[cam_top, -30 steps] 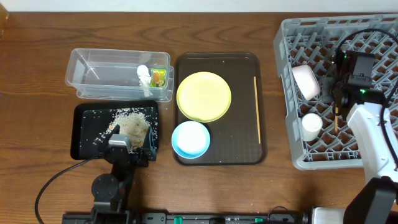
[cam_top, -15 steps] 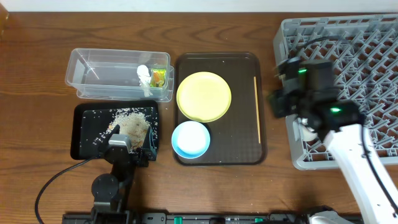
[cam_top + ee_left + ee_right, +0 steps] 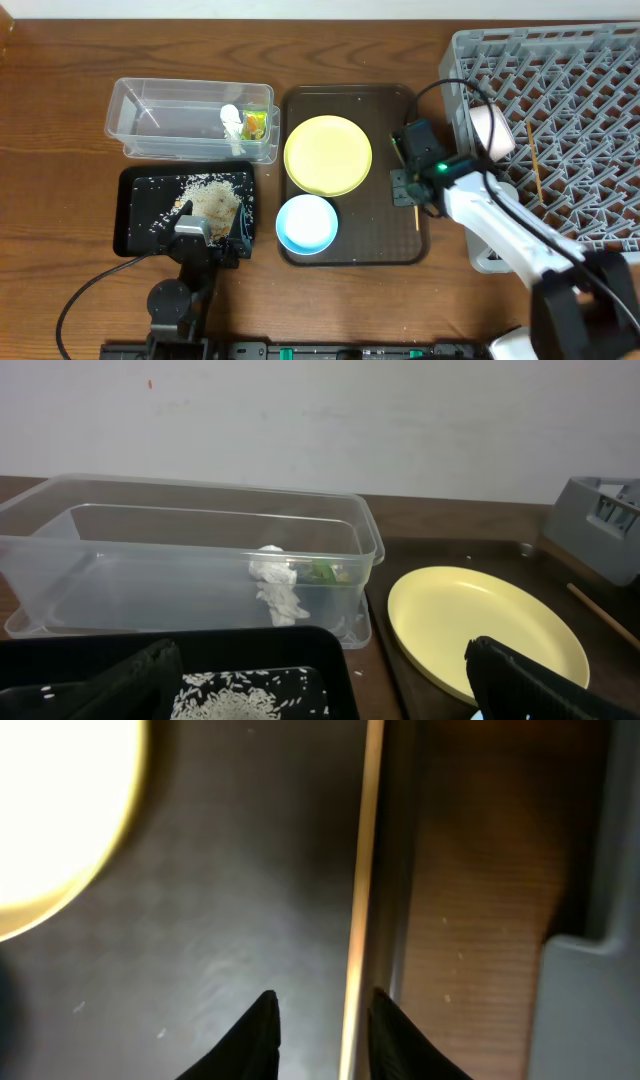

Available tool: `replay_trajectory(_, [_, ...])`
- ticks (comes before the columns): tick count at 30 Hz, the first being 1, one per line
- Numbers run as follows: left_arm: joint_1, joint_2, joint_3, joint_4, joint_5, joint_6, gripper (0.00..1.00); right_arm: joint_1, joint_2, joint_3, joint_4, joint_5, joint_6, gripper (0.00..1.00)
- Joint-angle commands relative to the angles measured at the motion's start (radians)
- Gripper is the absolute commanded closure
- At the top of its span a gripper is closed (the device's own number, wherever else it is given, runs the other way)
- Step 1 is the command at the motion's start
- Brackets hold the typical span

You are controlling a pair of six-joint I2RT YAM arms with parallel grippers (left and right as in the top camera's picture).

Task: Sort waste into correct bins and load items into the dishwasher rack
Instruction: 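Return the right gripper to the brown tray and grasp the other chopstick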

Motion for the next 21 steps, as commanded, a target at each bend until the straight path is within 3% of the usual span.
replay_trajectory(1, [0.003, -0.007, -0.015, -0.01, -0.001, 0.009, 0.07, 0.005, 0.081, -0.001, 0.025, 0.064, 0.04, 0.71])
replay_trajectory(7, [0.003, -0.007, -0.015, -0.011, -0.001, 0.009, 0.07, -0.004, 0.179, -0.001, 0.07, 0.094, 0.056, 0.7])
replay_trajectory(14, [0.003, -0.007, -0.015, -0.01, -0.001, 0.009, 0.07, -0.003, 0.185, 0.003, 0.078, -0.031, 0.059, 0.99])
replay_trajectory(21, [0.003, -0.007, -0.015, -0.01, -0.001, 0.009, 0.07, -0.026, 0.039, 0.035, 0.046, -0.064, -0.047, 0.99])
